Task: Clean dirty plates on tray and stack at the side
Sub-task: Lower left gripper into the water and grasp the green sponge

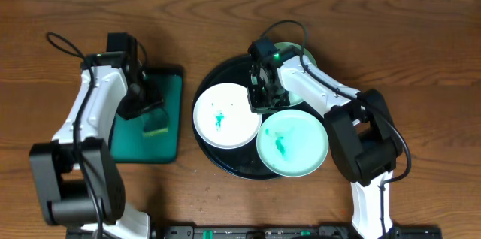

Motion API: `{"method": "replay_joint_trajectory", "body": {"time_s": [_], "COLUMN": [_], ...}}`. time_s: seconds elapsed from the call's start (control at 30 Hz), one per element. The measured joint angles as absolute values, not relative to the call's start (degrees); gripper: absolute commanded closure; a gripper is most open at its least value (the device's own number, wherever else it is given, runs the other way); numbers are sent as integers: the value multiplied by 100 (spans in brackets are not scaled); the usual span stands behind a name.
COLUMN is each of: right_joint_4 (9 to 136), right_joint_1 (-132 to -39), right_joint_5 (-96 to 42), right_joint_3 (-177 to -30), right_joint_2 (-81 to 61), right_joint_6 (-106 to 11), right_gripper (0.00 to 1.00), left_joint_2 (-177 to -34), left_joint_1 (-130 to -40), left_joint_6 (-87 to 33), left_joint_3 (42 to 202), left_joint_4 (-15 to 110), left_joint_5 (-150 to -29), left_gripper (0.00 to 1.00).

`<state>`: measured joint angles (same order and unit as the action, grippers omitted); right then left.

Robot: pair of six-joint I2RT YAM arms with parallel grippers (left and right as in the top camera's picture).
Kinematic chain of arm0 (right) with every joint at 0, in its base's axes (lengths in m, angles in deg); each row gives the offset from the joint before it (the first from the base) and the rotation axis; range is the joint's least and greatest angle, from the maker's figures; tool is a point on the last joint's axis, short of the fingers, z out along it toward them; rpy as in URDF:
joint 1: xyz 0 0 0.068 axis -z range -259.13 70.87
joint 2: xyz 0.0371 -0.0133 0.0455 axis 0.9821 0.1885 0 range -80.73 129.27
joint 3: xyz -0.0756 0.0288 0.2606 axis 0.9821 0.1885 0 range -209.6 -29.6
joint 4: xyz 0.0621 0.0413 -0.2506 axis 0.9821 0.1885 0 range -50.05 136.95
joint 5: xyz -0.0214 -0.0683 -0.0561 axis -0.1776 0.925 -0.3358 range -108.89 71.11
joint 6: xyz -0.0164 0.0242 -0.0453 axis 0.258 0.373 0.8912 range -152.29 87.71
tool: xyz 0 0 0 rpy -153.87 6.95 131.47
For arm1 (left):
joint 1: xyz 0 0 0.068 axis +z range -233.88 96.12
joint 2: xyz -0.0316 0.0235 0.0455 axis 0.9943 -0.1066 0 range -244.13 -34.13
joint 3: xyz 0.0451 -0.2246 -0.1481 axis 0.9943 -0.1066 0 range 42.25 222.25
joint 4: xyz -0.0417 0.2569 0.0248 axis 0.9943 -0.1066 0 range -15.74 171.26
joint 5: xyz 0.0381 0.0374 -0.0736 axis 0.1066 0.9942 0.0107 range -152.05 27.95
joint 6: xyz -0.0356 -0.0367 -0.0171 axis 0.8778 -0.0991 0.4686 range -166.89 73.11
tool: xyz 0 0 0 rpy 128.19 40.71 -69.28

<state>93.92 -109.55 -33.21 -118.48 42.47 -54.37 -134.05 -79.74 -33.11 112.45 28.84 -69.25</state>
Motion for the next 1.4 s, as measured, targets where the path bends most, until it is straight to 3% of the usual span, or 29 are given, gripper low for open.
{"method": "replay_joint_trajectory", "body": {"time_s": [0.1, 0.2, 0.5, 0.83, 0.97, 1.1, 1.3, 1.4], "right_joint_4": [9416, 9451, 9506, 9534, 9565, 9591, 9606, 9606], "right_joint_1": [-10957, -10959, -10966, -10966, -10966, -10966, -10966, -10966], "right_joint_5": [-3324, -3328, -3343, -3348, -3352, -3361, -3365, -3367], "right_joint_3": [-11848, -11848, -11848, -11848, -11848, -11848, -11848, -11848], "right_joint_2": [4247, 4247, 4247, 4247, 4247, 4247, 4247, 4247], "right_joint_6": [-5437, -5437, -5437, -5437, -5437, -5437, -5437, -5437], "right_gripper": [97, 97, 97, 98, 98, 98, 98, 98], "left_joint_2": [-13552, -13626, -13680, -14091, -14417, -14463, -14389, -14231], "left_joint_1": [-7974, -7974, -7974, -7974, -7974, -7974, -7974, -7974], "left_joint_6": [-3252, -3003, -2623, -2570, -2542, -2551, -2555, -2551], "left_joint_3": [11245, 11245, 11223, 11223, 11223, 11223, 11225, 11223], "left_joint_4": [2897, 2930, 3367, 3441, 3487, 3522, 3520, 3518], "left_joint_5": [-6936, -6930, -6766, -6565, -6541, -6528, -6528, -6508], "left_gripper": [54, 44, 40, 41, 53, 53, 36, 36]}}
